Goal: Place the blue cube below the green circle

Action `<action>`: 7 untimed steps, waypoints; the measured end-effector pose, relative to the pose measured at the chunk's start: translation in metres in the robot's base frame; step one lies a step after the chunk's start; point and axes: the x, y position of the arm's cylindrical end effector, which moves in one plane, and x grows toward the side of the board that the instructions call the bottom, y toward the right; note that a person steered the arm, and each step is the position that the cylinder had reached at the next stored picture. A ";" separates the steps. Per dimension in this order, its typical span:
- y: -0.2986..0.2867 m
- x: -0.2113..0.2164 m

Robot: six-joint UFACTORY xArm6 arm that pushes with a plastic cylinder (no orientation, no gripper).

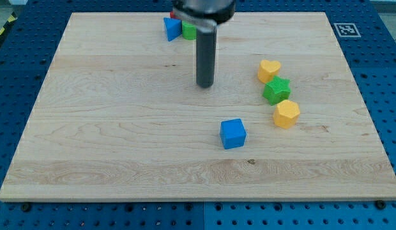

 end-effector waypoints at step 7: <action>0.054 0.095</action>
